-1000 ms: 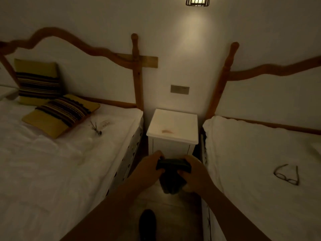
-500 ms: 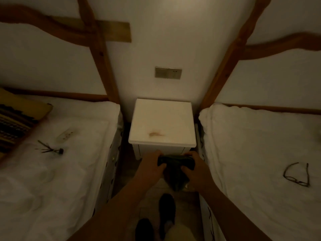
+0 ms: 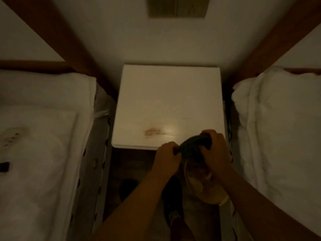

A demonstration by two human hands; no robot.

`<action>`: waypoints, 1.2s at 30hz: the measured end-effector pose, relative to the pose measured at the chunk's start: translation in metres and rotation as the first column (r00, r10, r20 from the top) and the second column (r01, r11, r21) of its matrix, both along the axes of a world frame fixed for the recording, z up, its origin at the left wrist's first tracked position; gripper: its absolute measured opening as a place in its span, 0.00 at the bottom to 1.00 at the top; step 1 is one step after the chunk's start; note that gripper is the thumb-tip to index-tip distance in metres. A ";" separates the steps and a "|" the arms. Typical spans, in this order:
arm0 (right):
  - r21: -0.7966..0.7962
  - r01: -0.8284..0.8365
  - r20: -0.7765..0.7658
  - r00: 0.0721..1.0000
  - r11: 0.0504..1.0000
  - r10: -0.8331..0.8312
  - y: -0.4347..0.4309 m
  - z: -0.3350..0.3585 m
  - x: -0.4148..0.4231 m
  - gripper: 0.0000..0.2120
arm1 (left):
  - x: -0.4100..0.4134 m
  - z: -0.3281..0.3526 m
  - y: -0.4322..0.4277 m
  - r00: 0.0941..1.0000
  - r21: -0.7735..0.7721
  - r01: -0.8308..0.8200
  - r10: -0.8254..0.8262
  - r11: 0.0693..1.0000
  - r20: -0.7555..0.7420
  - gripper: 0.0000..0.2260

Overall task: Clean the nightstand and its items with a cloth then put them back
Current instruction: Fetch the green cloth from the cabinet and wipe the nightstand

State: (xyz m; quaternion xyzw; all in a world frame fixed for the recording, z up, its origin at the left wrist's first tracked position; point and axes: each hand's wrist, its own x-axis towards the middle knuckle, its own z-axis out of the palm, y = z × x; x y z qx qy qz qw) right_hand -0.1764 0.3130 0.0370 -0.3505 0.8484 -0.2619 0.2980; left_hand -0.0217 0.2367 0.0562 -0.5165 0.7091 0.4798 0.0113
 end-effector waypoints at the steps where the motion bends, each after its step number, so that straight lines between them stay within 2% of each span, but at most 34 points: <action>1: 0.003 -0.002 0.002 1.000 1.000 0.002 -0.009 -0.010 -0.005 0.19 | -0.007 -0.013 -0.005 1.000 -0.007 -0.001 0.001 1.000 0.004 0.04; 4: 0.022 0.017 -0.070 0.997 1.000 -0.015 -0.036 -0.037 -0.009 0.24 | -0.021 -0.053 -0.019 1.000 -0.075 0.028 -0.027 0.997 0.017 0.06; 7: -0.005 -0.009 -0.326 0.945 1.000 0.007 -0.045 -0.054 -0.001 0.24 | -0.024 -0.074 -0.022 0.991 -0.191 0.119 -0.105 0.974 0.085 0.05; 9: -0.064 -0.007 -0.426 0.904 0.998 -0.021 -0.040 -0.061 0.012 0.20 | -0.015 -0.075 -0.026 0.990 -0.260 0.126 -0.104 0.958 0.095 0.05; 10: -0.063 0.022 -0.413 0.910 0.998 -0.046 -0.040 -0.065 0.024 0.20 | -0.006 -0.076 -0.030 0.992 -0.269 0.111 -0.088 0.957 0.095 0.06; 12: 0.048 0.059 -0.345 0.938 0.997 -0.039 -0.039 -0.070 0.042 0.28 | 0.011 -0.074 -0.036 0.996 -0.265 0.071 -0.053 0.962 0.074 0.07; 14: 0.147 0.043 -0.369 0.929 0.988 0.014 -0.046 -0.077 0.054 0.34 | 0.028 -0.073 -0.042 0.998 -0.284 0.053 -0.038 0.957 0.058 0.06; 18: 0.152 0.054 -0.412 0.911 0.987 0.013 -0.076 -0.089 0.065 0.36 | 0.070 -0.073 -0.062 0.998 -0.320 -0.037 0.051 0.947 0.037 0.04; 22: 0.186 -0.081 -0.465 0.871 0.979 0.160 -0.111 -0.095 0.093 0.36 | 0.119 -0.075 -0.091 0.983 -0.322 -0.175 0.186 0.930 0.002 0.01; 27: 0.177 -0.276 -0.466 0.822 0.945 0.327 -0.143 -0.093 0.152 0.33 | 0.160 -0.082 -0.122 0.937 -0.407 -0.333 0.346 0.850 -0.046 0.07; 31: 0.158 -0.442 -0.459 0.759 0.883 0.462 -0.159 -0.094 0.203 0.31 | 0.172 -0.079 -0.142 0.927 -0.394 -0.354 0.375 0.848 -0.025 0.10; 36: 0.081 -0.649 -0.494 0.633 0.756 0.596 -0.146 -0.099 0.209 0.28 | 0.169 -0.077 -0.148 0.935 -0.387 -0.348 0.344 0.854 -0.082 0.12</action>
